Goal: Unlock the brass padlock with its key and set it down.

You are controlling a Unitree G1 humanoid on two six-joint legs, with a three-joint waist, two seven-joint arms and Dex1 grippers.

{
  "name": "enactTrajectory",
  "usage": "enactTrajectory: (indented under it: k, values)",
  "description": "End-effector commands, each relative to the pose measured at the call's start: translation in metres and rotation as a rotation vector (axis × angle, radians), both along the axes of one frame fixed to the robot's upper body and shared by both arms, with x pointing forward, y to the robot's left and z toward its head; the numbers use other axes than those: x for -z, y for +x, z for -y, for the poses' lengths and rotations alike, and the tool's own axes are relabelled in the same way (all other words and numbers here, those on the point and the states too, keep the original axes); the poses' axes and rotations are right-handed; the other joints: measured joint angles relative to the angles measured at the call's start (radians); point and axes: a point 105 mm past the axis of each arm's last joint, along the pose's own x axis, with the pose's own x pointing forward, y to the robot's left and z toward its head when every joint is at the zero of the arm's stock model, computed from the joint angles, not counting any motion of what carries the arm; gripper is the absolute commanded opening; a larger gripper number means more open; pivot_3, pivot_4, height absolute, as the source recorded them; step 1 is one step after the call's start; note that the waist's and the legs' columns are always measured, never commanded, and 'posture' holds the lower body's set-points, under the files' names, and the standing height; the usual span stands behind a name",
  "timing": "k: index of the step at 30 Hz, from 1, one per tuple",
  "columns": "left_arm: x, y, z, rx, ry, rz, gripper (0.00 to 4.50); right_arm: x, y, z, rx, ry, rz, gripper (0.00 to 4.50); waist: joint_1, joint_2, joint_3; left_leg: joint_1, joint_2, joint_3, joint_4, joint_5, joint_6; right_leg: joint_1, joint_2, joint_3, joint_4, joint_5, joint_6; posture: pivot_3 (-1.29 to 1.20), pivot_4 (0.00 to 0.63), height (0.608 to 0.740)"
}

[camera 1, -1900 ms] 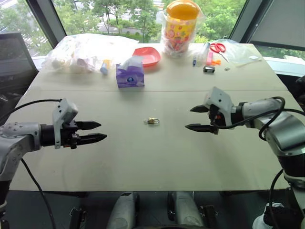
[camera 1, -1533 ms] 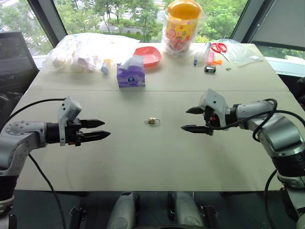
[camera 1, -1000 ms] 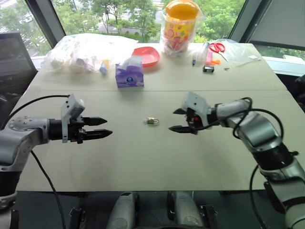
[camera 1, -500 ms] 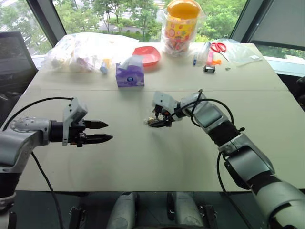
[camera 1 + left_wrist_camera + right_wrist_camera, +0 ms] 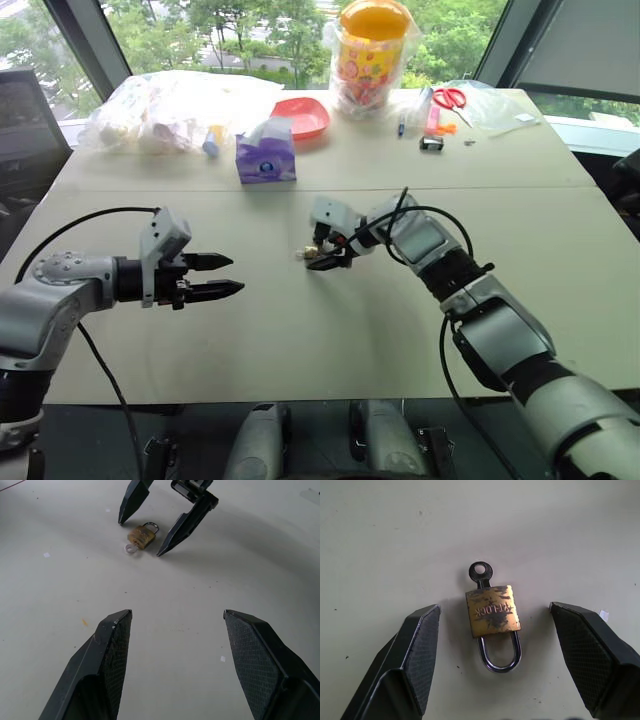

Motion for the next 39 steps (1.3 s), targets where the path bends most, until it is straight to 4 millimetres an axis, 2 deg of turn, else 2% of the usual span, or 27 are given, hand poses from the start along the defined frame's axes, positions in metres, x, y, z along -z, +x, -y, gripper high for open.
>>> enactTrajectory:
  k: [1,4,7,9,12,15,24,33,36,39]
  values:
    - [-0.011,0.002,0.0,0.001,-0.012,0.045,3.03,0.005,-0.002,0.0,-0.013,-0.023,0.004,2.23,0.001,0.0,0.0,0.0,0.0,0.0,0.0,0.0,0.0,0.0,0.0,0.0,0.0,0.0,0.0,0.0,0.15,0.74]
    - [-0.012,0.006,-0.001,-0.002,-0.021,0.047,3.03,0.005,-0.002,0.006,-0.005,-0.036,0.017,0.7,0.004,0.0,0.0,0.0,0.0,0.0,0.0,0.0,0.0,0.0,0.0,0.0,0.0,0.0,0.0,0.0,0.15,0.74]
    - [-0.018,0.016,0.002,-0.009,-0.082,0.056,3.03,-0.007,0.003,0.01,-0.024,-0.041,0.146,0.68,0.01,0.0,0.0,0.0,0.0,0.0,0.0,0.001,-0.001,0.0,0.0,0.0,0.0,0.0,0.0,0.0,0.15,0.74]
    - [-0.025,0.027,0.008,-0.014,-0.172,0.052,3.03,-0.031,0.003,0.009,-0.091,-0.016,0.353,0.68,0.019,0.0,0.0,0.0,0.0,0.0,0.0,0.001,-0.001,0.001,0.0,0.0,0.0,0.0,0.0,0.0,0.15,0.74]
    - [-0.032,0.04,0.016,-0.005,-0.298,0.03,3.03,-0.068,-0.011,0.002,-0.174,0.088,0.53,0.68,0.011,0.0,0.001,-0.001,-0.001,0.0,0.0,0.001,-0.002,0.001,0.0,0.0,-0.001,0.0,0.0,0.0,0.15,0.74]
    - [-0.035,0.055,0.025,0.013,-0.379,0.01,3.03,-0.09,-0.024,0.006,-0.178,0.129,0.605,0.68,0.006,0.0,0.001,-0.001,-0.001,0.0,0.0,0.001,-0.002,0.0,0.0,0.0,-0.001,0.001,0.0,0.0,0.15,0.74]
    - [-0.044,0.083,0.057,0.103,-0.457,0.005,3.03,-0.109,-0.036,0.011,-0.138,0.127,0.682,0.68,0.01,-0.001,0.001,0.0,-0.001,0.001,0.001,0.001,-0.002,0.0,0.001,0.0,0.002,0.001,0.0,0.0,0.15,0.74]
    - [-0.044,0.087,0.073,0.175,-0.429,0.014,3.03,-0.11,-0.04,0.008,-0.127,0.124,0.692,0.68,0.01,-0.001,0.001,-0.001,-0.001,0.0,0.001,0.001,-0.002,0.0,0.001,0.0,0.001,0.001,0.0,0.0,0.15,0.74]
    - [-0.042,0.087,0.074,0.183,-0.422,0.018,2.28,-0.111,-0.042,0.007,-0.13,0.126,0.693,0.68,0.01,-0.001,0.001,-0.001,-0.001,0.0,0.001,0.001,-0.002,0.0,0.001,0.0,0.001,0.001,0.0,0.0,0.15,0.74]
    - [-0.043,0.087,0.076,0.183,-0.432,0.024,1.06,-0.11,-0.046,0.004,-0.145,0.131,0.689,0.68,0.01,-0.001,0.001,-0.001,-0.001,0.0,0.001,0.001,-0.002,0.0,0.001,0.0,0.001,0.001,0.0,0.0,0.15,0.74]
